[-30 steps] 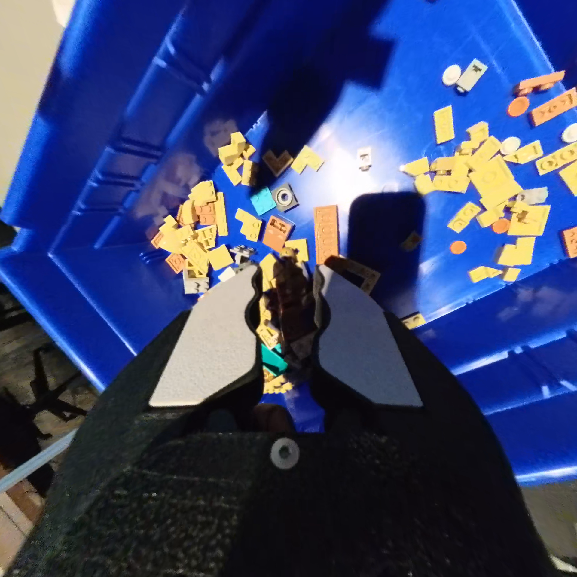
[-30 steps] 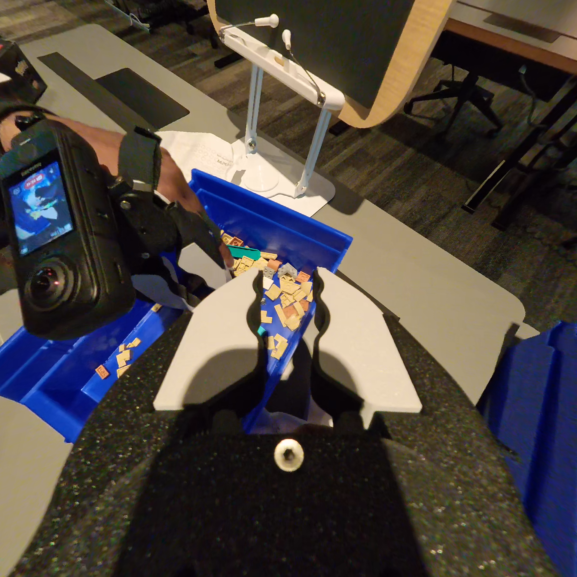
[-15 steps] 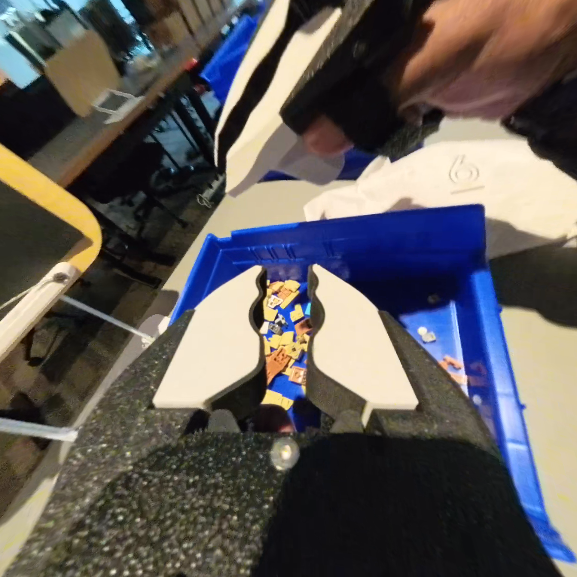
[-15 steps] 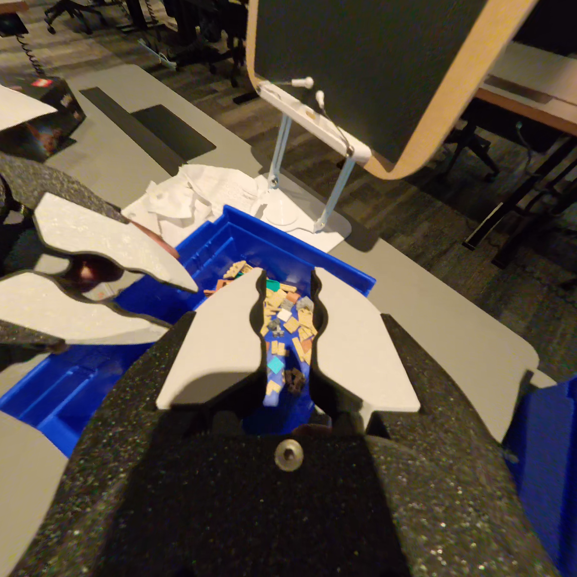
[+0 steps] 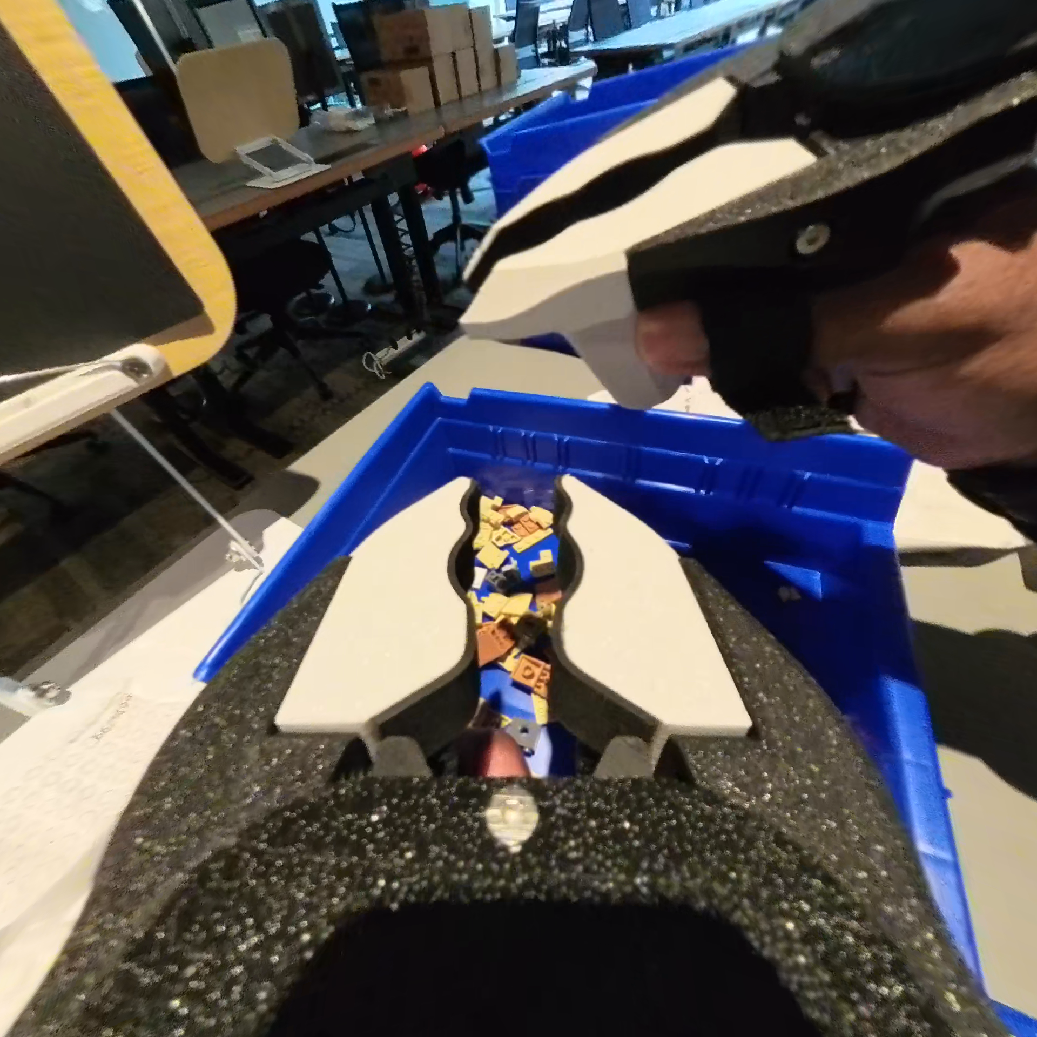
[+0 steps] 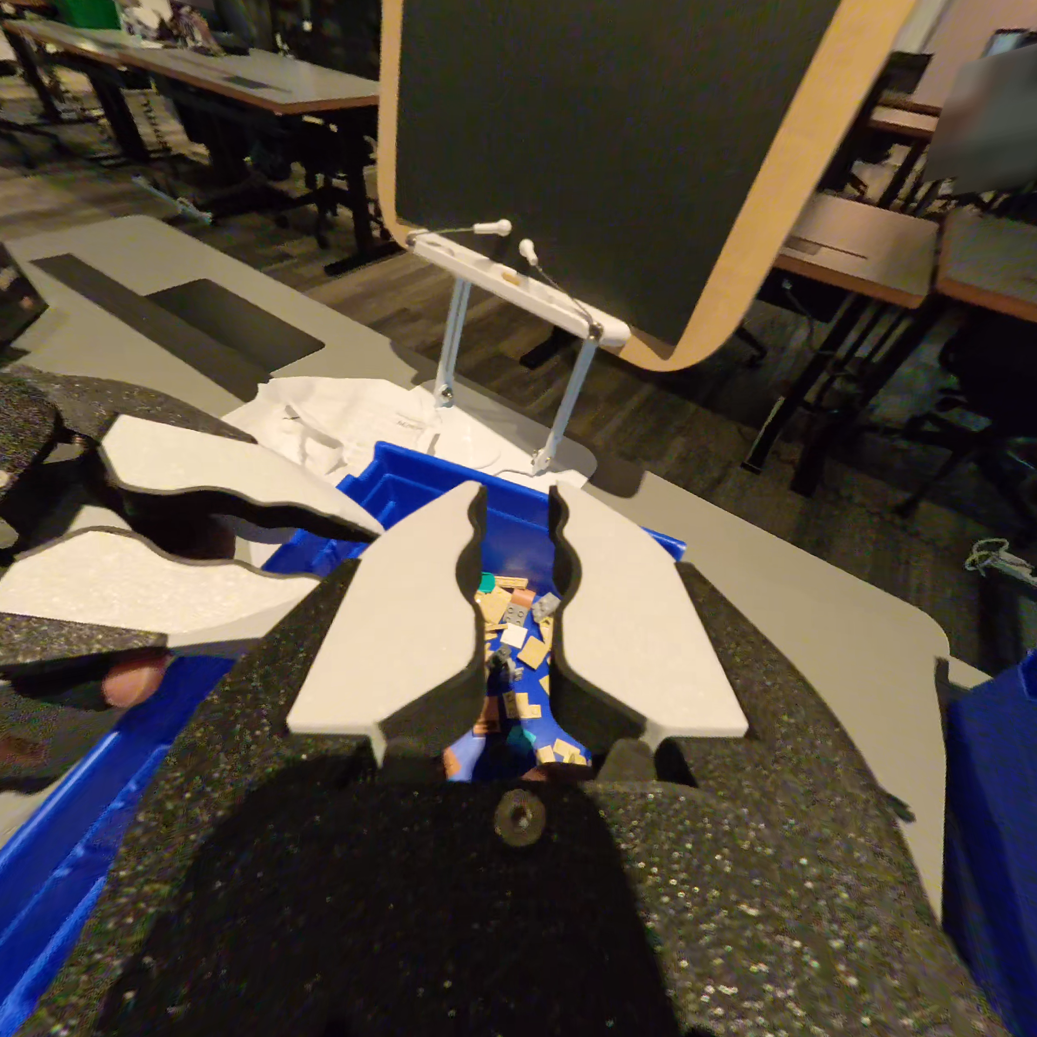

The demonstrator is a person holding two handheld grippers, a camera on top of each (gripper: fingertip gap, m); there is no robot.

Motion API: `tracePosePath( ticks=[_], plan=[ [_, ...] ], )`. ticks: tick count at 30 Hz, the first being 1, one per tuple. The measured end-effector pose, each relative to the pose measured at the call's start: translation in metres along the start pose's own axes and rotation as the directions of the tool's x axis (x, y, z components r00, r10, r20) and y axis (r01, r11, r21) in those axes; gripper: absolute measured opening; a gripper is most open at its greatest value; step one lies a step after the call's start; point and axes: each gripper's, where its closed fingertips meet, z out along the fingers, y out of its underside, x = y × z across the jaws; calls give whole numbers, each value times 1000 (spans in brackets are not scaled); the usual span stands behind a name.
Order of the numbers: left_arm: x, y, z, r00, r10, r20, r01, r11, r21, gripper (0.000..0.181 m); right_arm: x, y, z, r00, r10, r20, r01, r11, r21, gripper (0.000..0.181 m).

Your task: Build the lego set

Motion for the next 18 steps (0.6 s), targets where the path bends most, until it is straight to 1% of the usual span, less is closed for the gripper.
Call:
tracePosePath(
  ticks=[2, 6, 12, 18],
  plan=[
    [-3, 1, 1, 1000, -4, 2, 4, 1000, 5, 24, 4, 5, 1, 1000, 15, -17, -15, 1000, 5, 20],
    [3, 4, 4, 999, -20, -40, 20, 1000, 0, 24, 5, 20, 6, 1000, 15, -19, -15, 999, -35, 20],
    [7, 14, 9, 998, 11, -57, -13, 999, -30, 25, 1, 29, 11, 1000, -5, -4, 4, 997, -82, 20],
    [-6, 20, 5, 999, 1, -39, -3, 999, -50, 26, 14, 40, 4, 998, -43, -37, 36, 985, -168, 26]
  ],
)
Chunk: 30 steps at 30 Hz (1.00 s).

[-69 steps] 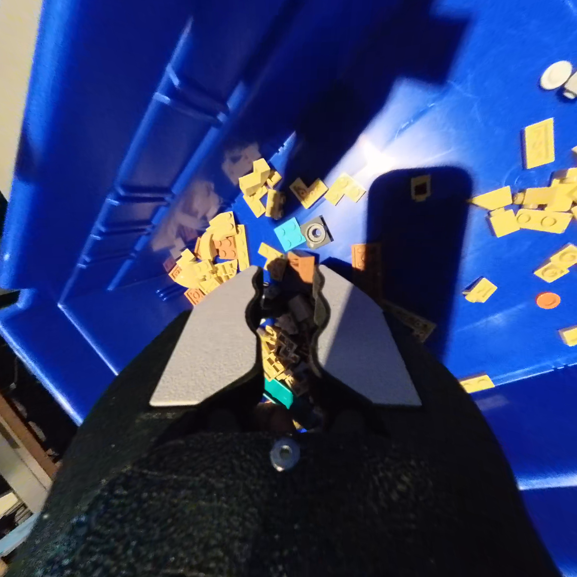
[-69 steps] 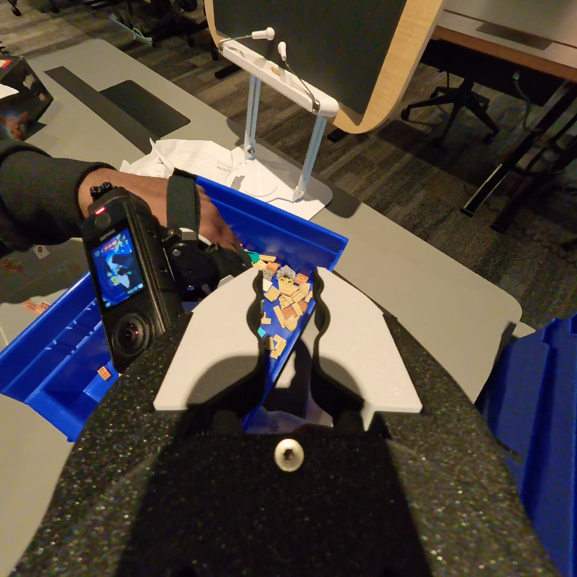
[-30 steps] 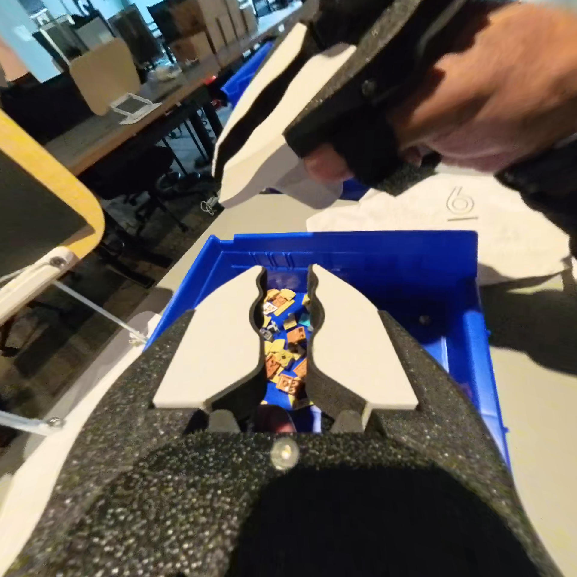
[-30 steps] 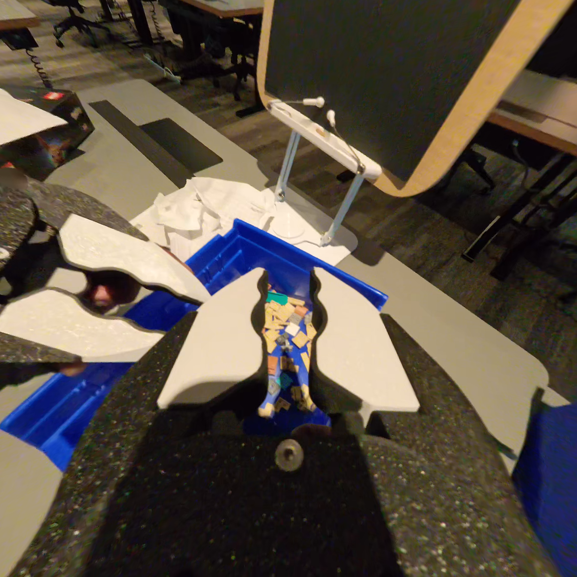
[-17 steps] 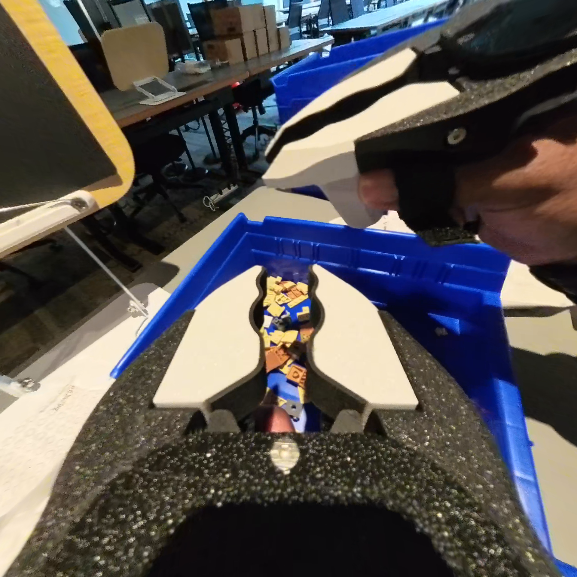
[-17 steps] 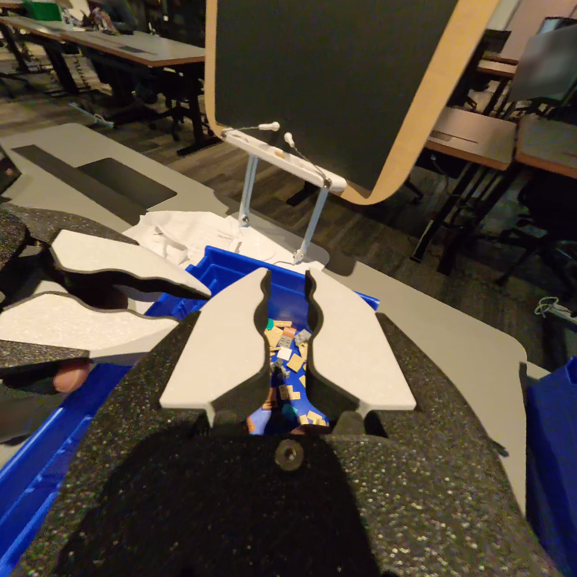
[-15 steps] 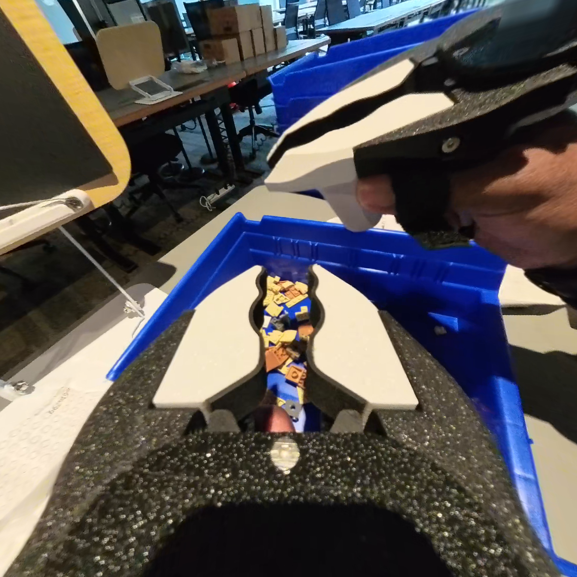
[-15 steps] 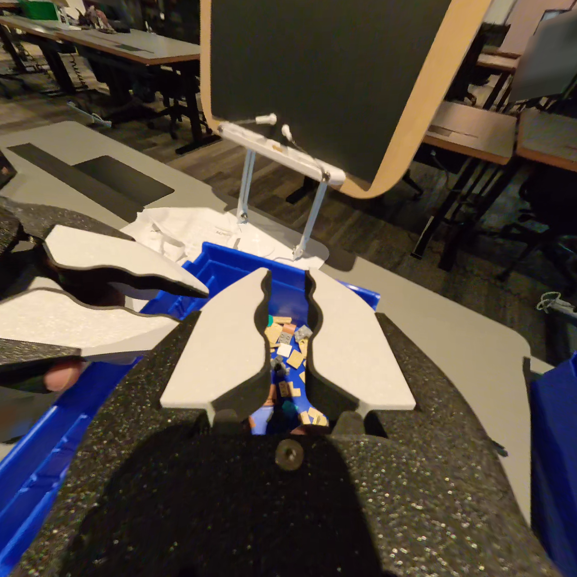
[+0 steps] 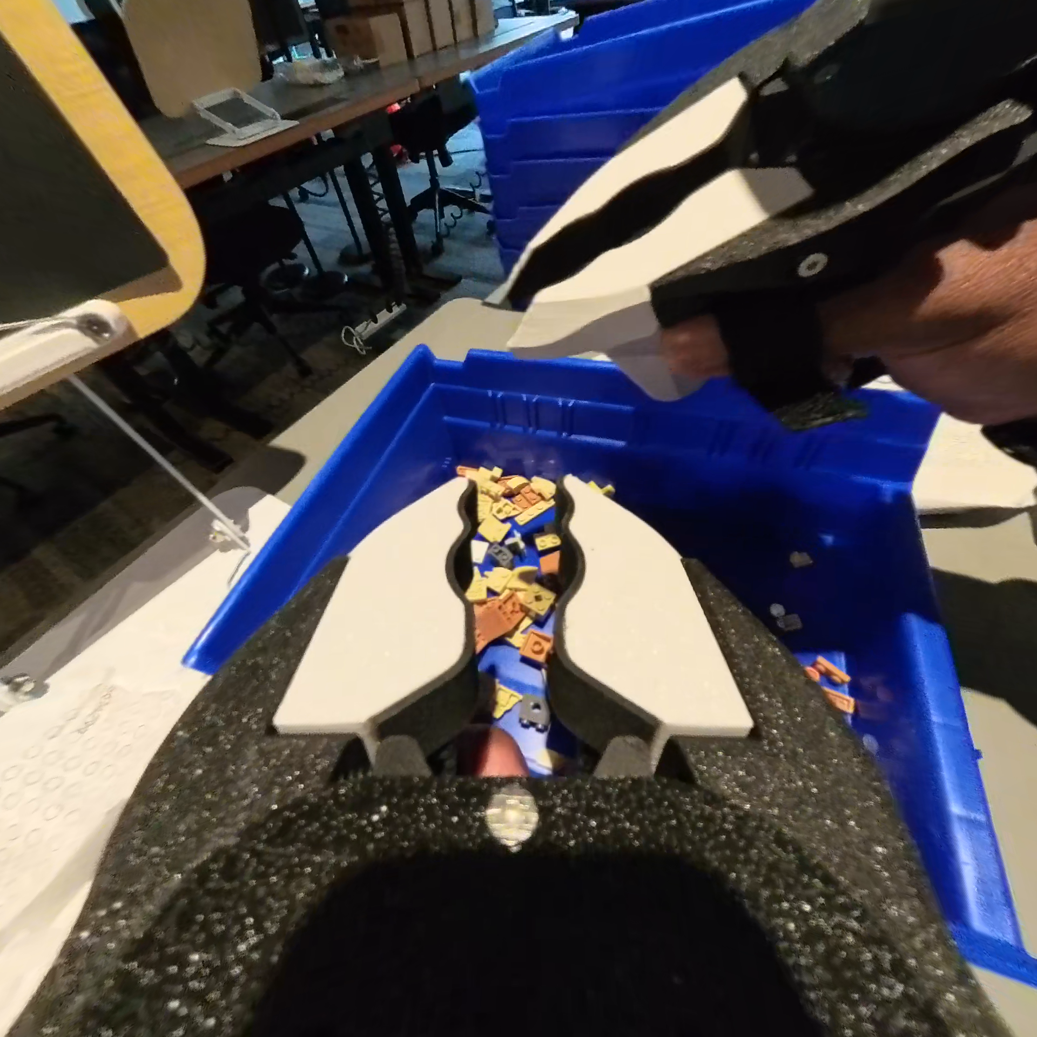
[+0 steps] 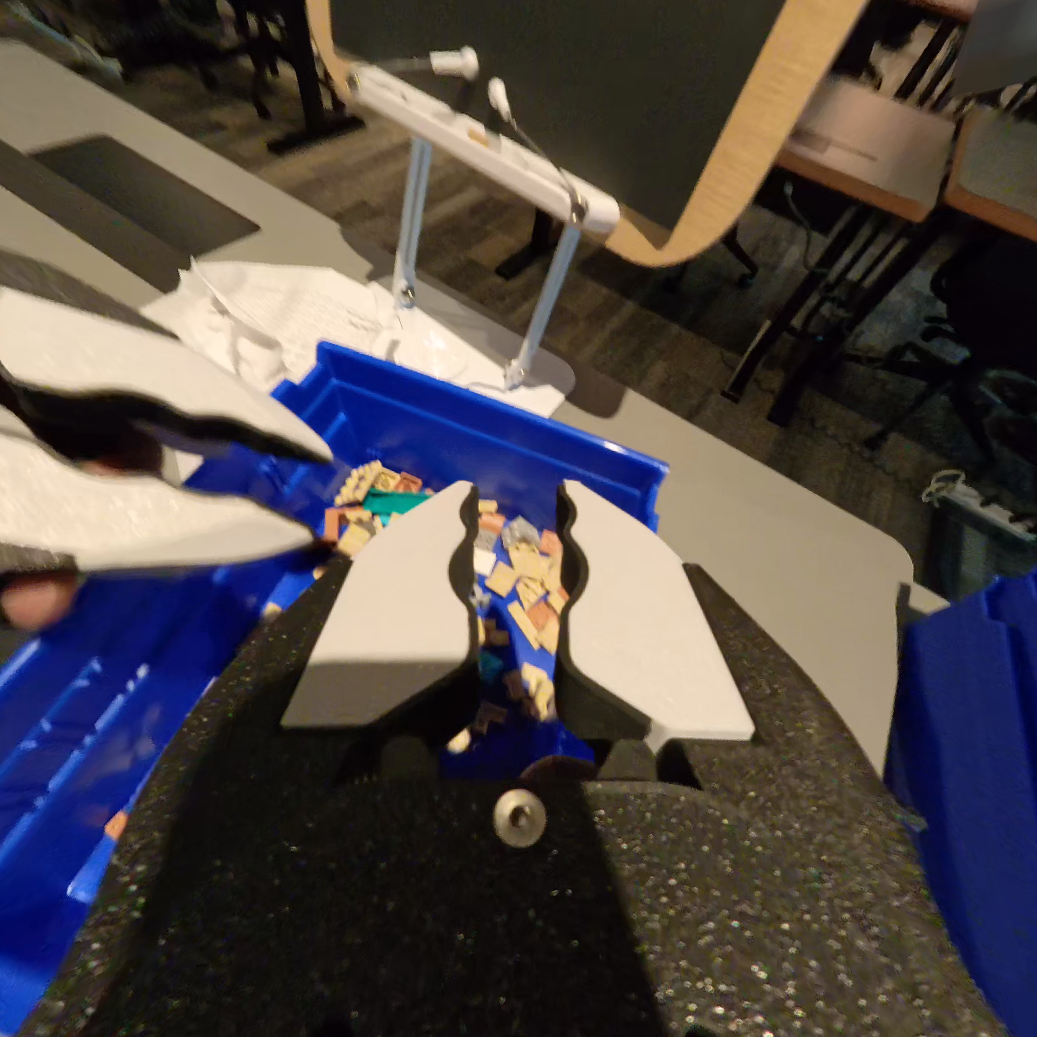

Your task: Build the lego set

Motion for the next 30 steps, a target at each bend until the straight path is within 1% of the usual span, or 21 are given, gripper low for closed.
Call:
tracePosePath(
  ticks=[6, 9, 13, 16, 20, 24, 27, 30],
  plan=[
    [-21, 2, -13, 999, -39, 17, 39, 999, -6, 27, 12, 21, -17, 999, 23, -34, -26, 997, -74, 28],
    [-29, 5, -17, 998, -64, 21, 64, 998, -13, 27, 15, 33, -27, 999, 42, -30, -45, 991, -122, 28],
    [-26, 17, -20, 999, -46, -1, 46, 995, -87, 29, 16, 46, -33, 999, 49, -24, -52, 986, -161, 29],
    [-26, 26, -22, 999, -32, 17, 35, 989, -145, 32, 15, 53, -34, 999, 43, -17, -45, 983, -178, 29],
    [-25, 30, -24, 999, -31, 32, 36, 984, -176, 33, 13, 63, -32, 1000, 10, -15, -13, 975, -220, 29],
    [-22, 31, -23, 999, -2, 32, 8, 981, -192, 33, 1, 61, -28, 999, -16, 35, 23, 976, -217, 28],
    [-15, 33, -21, 998, 68, -16, -70, 973, -220, 34, -3, 60, -28, 998, -47, 37, 54, 972, -227, 29],
    [-10, 40, -22, 972, 216, -96, -235, 928, -290, 34, -2, 55, -32, 998, -40, 45, 48, 976, -210, 29]
  ],
)
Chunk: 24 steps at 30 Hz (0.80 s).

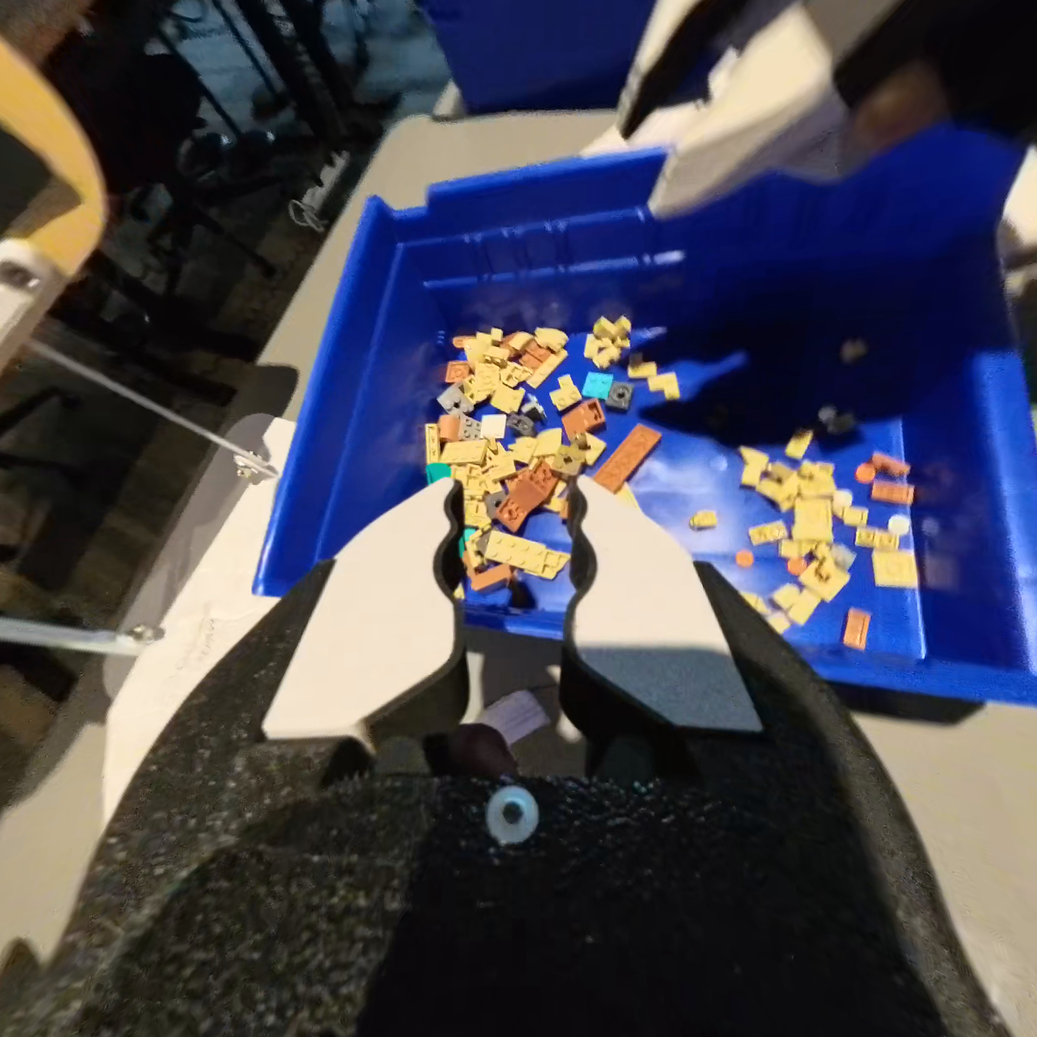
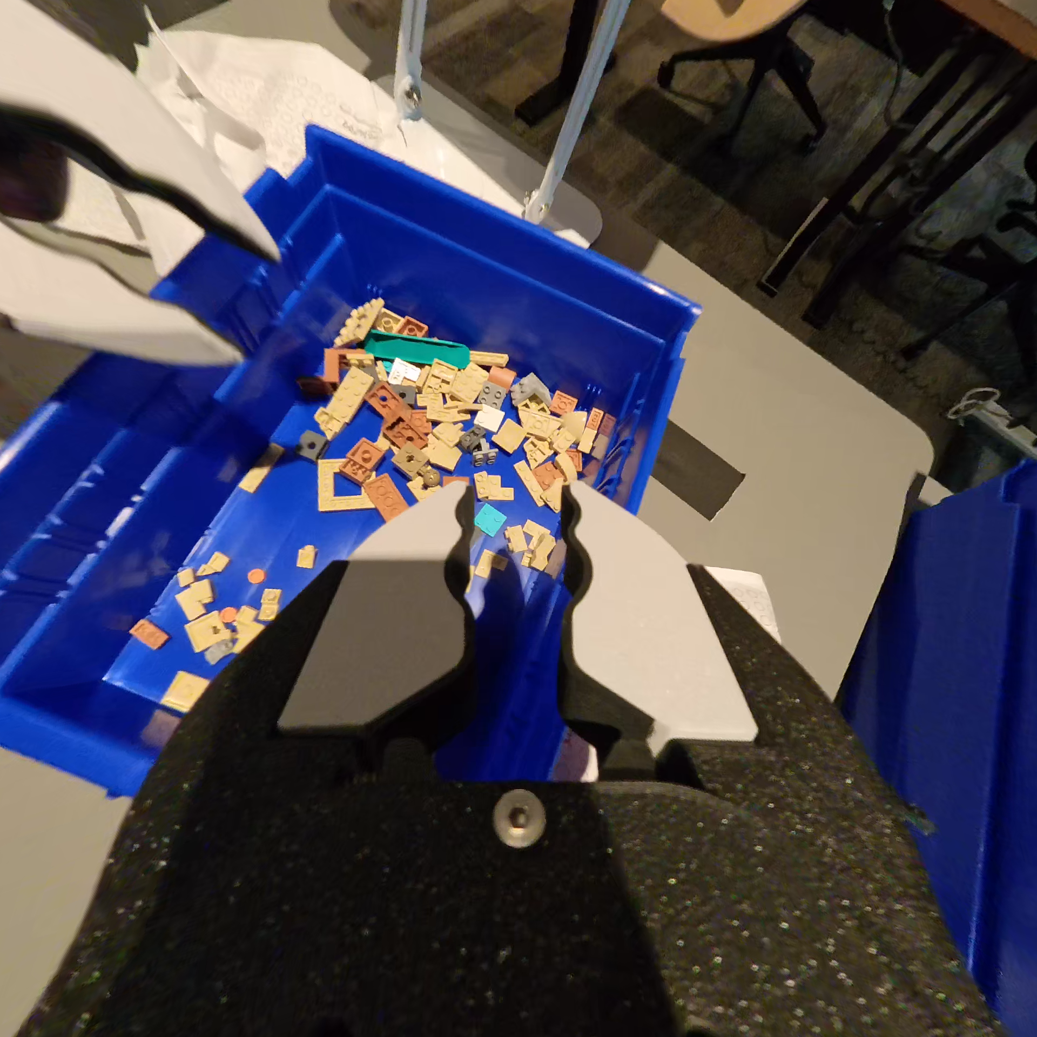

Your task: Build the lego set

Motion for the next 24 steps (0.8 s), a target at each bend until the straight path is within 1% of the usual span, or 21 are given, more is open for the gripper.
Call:
tracePosePath(
  ticks=[2, 4, 7, 9, 10, 12, 15, 17, 20, 22, 24],
  plan=[
    [8, 6, 5, 990, 118, -76, -126, 986, -110, 33, 3, -4, -6, 1000, 6, 2, -6, 1000, 18, 28],
    [12, 8, 10, 964, 226, -143, -252, 945, -209, 33, 6, -10, -15, 1000, 10, -4, -10, 999, 44, 28],
    [12, 13, 18, 928, 293, -229, -362, 856, -368, 36, 10, -19, -27, 1000, 13, -5, -12, 996, 89, 27],
    [8, 16, 22, 917, 310, -251, -393, 812, -432, 36, 11, -22, -32, 1000, 14, 2, -15, 994, 109, 26],
    [5, 17, 23, 924, 295, -242, -377, 807, -454, 37, 12, -21, -32, 1000, 19, 7, -20, 994, 111, 25],
    [-6, 12, 23, 957, 238, -165, -288, 848, -445, 37, 15, -14, -28, 999, 42, 27, -45, 994, 96, 25],
    [-14, 8, 15, 996, 74, -58, -90, 928, -362, 37, 20, -1, -16, 993, 95, 64, -99, 994, 56, 26],
    [-17, 11, 6, 1000, -26, 11, 28, 953, -302, 39, 24, 9, -9, 992, 114, 62, -115, 993, 11, 28],
    [-20, 14, -7, 979, -179, 95, 194, 964, -182, 42, 23, 14, -6, 990, 124, 71, -123, 992, -18, 30],
    [-17, 20, -12, 953, -282, 107, 294, 948, -122, 45, 24, 15, -7, 990, 130, 61, -129, 991, -27, 31],
    [-9, 27, -13, 929, -358, 93, 367, 925, -96, 49, 26, 20, -6, 990, 134, 45, -132, 990, -51, 32]
  ],
)
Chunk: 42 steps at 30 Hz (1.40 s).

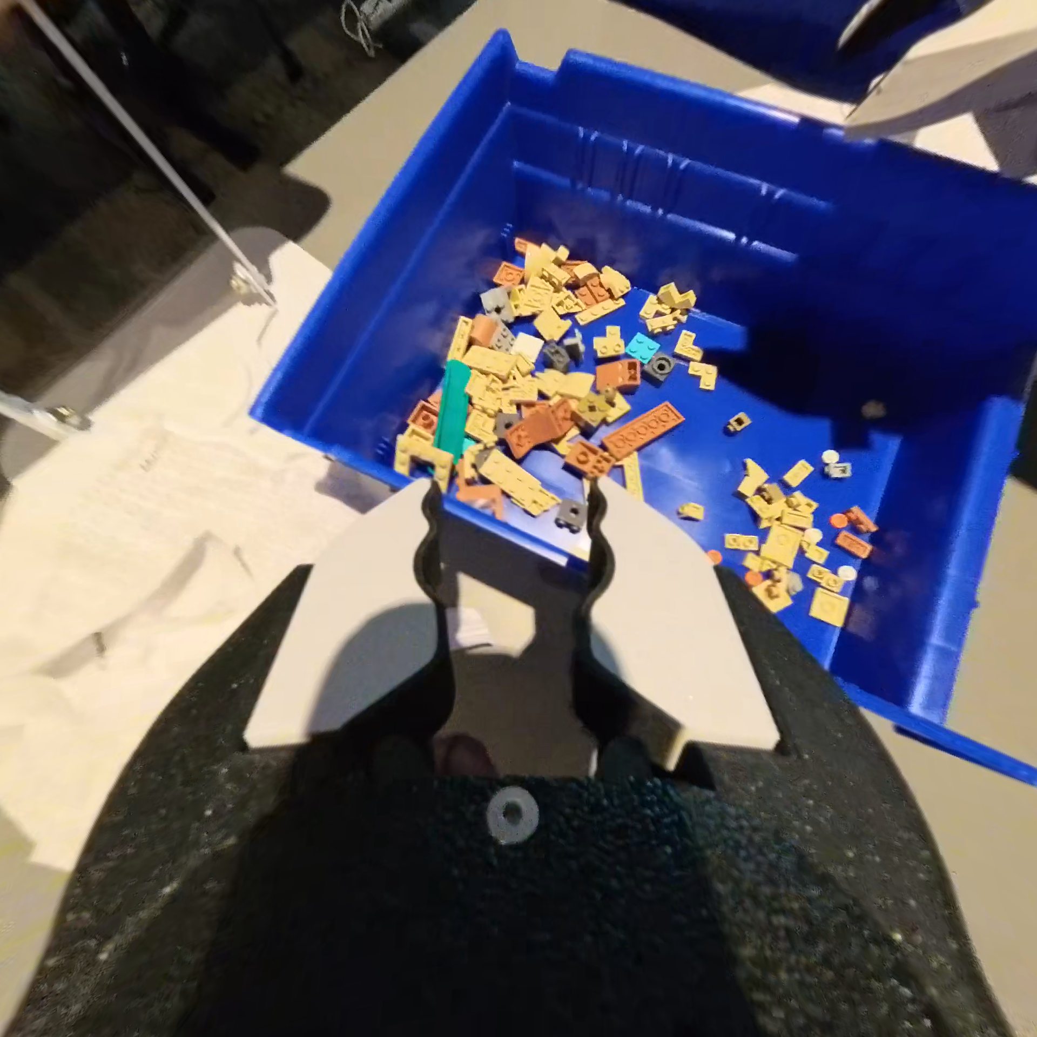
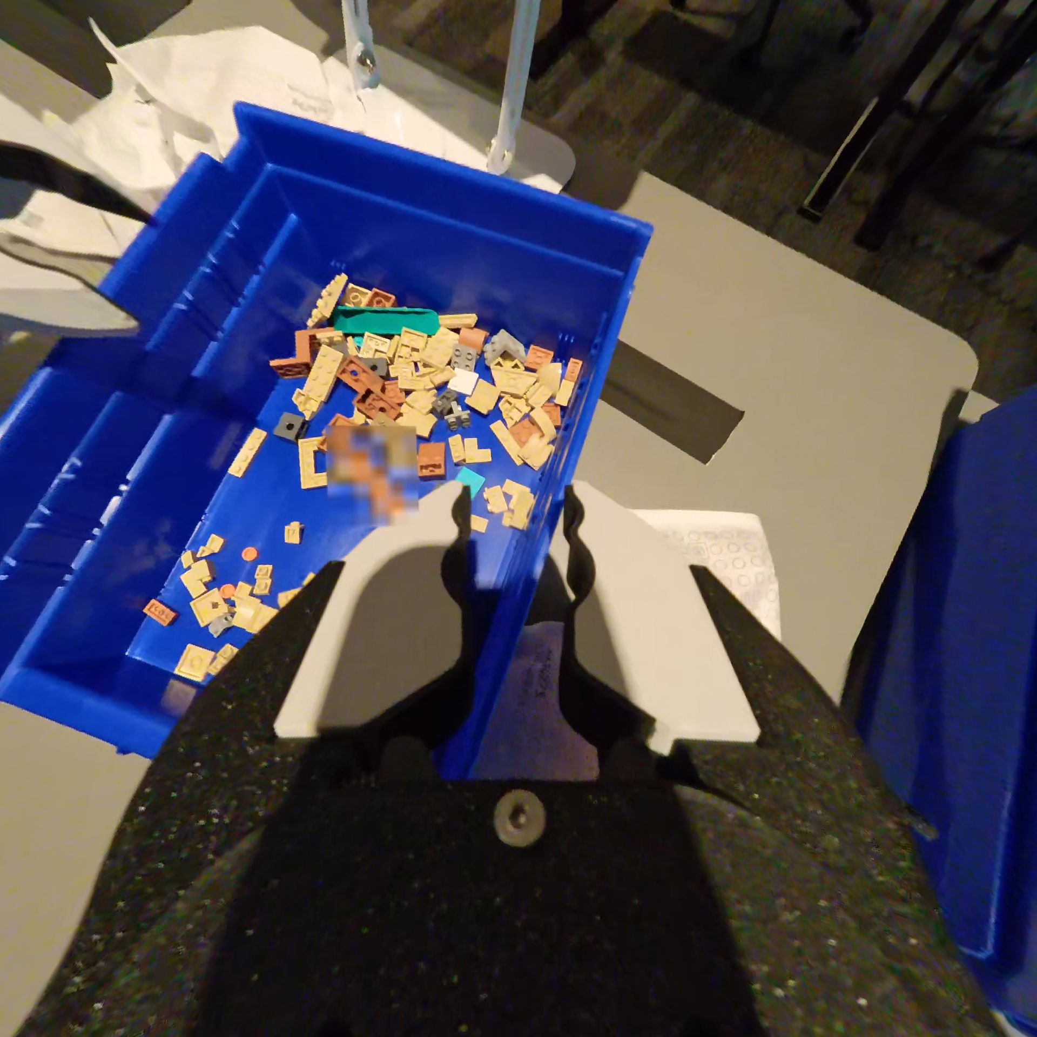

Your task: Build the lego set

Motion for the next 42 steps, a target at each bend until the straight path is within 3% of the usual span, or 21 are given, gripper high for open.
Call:
tracePosePath(
  ticks=[5, 10, 15, 19, 21, 29, 42],
  plan=[
    [6, 2, -3, 995, -97, -5, 97, 995, 29, 50, -6, 16, 8, 1000, -6, 24, 8, 996, -83, 33],
    [-2, 5, -6, 993, -76, 91, 74, 997, 26, 50, -3, 19, 5, 1000, -24, -12, 23, 992, -122, 32],
    [4, 19, 3, 995, -45, 87, 48, 998, -34, 44, -3, 32, 9, 999, -37, -27, 31, 980, -197, 33],
    [8, 18, 3, 997, -42, 68, 43, 999, -11, 33, 0, 37, 8, 997, -49, -65, 33, 973, -228, 18],
    [11, 19, 0, 998, -38, 56, 38, 999, 2, 32, 0, 41, 3, 995, -58, -79, 37, 968, -248, 11],
    [42, 33, -20, 1000, -2, -28, 4, 999, 54, 33, -30, 70, -28, 985, -132, -111, 90, 944, -318, 18],
    [104, 45, -35, 981, 44, -191, -23, 994, 110, 35, -50, 116, -79, 986, -93, -137, 55, 964, -260, 23]
  ],
)
